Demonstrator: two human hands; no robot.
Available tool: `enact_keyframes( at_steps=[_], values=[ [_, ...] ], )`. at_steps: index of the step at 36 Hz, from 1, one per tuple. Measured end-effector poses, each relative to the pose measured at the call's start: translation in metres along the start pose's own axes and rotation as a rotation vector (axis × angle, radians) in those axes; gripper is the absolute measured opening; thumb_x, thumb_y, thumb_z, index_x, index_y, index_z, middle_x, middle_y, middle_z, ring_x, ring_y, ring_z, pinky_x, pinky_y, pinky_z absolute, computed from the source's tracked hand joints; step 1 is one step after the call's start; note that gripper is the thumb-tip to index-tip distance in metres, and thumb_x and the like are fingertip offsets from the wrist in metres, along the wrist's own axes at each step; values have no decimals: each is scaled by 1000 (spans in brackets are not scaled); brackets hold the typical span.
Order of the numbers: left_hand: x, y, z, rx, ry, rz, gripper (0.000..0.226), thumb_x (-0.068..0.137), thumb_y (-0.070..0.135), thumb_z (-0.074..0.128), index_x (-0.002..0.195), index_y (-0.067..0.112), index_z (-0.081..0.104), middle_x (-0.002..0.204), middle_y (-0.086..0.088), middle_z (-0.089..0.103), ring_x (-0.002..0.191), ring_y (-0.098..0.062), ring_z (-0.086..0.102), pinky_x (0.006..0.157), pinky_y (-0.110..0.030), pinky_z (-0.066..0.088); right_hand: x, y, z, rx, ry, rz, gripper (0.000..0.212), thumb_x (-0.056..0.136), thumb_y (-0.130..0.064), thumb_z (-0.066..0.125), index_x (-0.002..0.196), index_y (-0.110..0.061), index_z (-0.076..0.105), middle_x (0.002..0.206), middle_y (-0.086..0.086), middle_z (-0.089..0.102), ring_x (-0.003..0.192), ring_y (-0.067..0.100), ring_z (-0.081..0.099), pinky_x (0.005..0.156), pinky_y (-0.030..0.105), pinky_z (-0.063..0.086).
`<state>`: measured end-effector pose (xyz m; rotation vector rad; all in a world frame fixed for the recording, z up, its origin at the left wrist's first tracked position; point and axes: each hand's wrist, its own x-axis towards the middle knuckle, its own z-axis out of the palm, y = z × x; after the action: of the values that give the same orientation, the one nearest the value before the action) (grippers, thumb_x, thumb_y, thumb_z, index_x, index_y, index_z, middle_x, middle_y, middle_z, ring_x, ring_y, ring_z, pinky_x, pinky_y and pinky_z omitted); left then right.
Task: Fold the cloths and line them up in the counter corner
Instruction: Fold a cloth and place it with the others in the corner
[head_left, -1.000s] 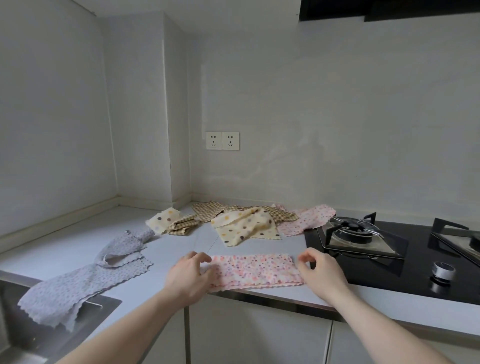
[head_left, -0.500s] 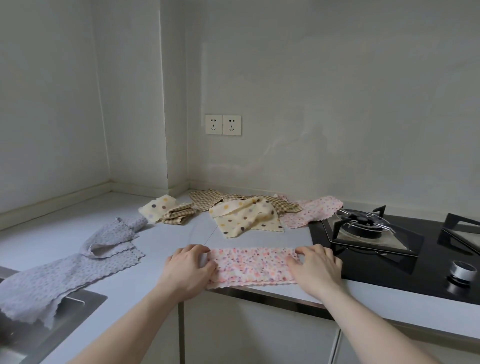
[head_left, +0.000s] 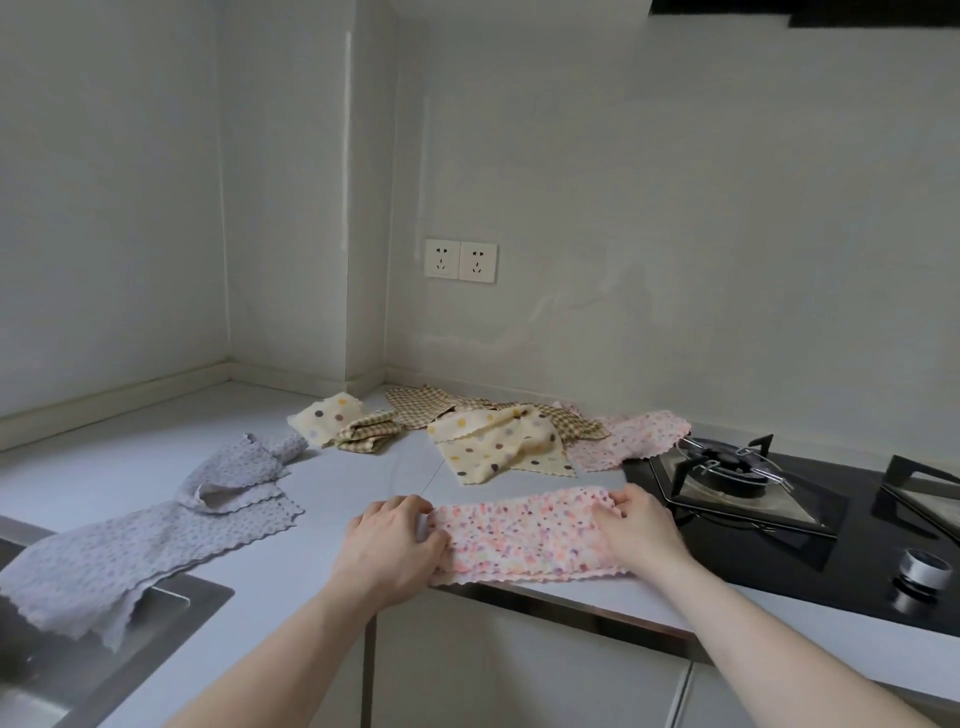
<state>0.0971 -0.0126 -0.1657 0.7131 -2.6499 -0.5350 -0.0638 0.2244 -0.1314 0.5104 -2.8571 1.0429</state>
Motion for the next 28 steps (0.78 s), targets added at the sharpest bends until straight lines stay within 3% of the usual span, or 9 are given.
enact_keyframes(
  at_steps=[5,9,16,23,28],
  values=[
    [-1,-2,0,-24,-2,1,46,92,53,45,132,32,54,141,7,55,133,-19,45,111,-37,34,0,-28,-9,157,-7,-18,22,88,-22,69,108,-22,60,104,-2,63,84,10,61,61,25,45],
    [-1,-3,-2,-40,5,6,44,94,50,43,132,31,56,142,7,54,132,-19,46,110,-37,34,0,-53,-10,223,-33,-40,23,84,-16,70,104,-23,60,105,-2,63,92,16,62,62,25,46],
    [-1,-4,-8,-142,40,-15,35,98,37,43,127,31,62,137,6,60,126,-18,53,107,-35,40,-10,-94,6,273,-114,-89,26,83,-17,71,103,-26,59,104,-3,64,88,14,62,59,25,44],
    [-1,-5,-10,-165,30,-21,38,93,26,44,124,28,67,135,8,63,126,-18,54,109,-33,41,-22,-111,32,283,-239,-120,29,83,-15,71,105,-27,57,105,-5,68,95,14,66,80,32,56],
    [0,-8,-12,-173,32,-30,40,91,22,45,122,27,69,134,7,64,126,-19,54,109,-32,41,-33,-116,46,296,-324,-160,28,83,-14,71,105,-26,58,100,-8,69,90,11,68,68,24,50]
  ],
)
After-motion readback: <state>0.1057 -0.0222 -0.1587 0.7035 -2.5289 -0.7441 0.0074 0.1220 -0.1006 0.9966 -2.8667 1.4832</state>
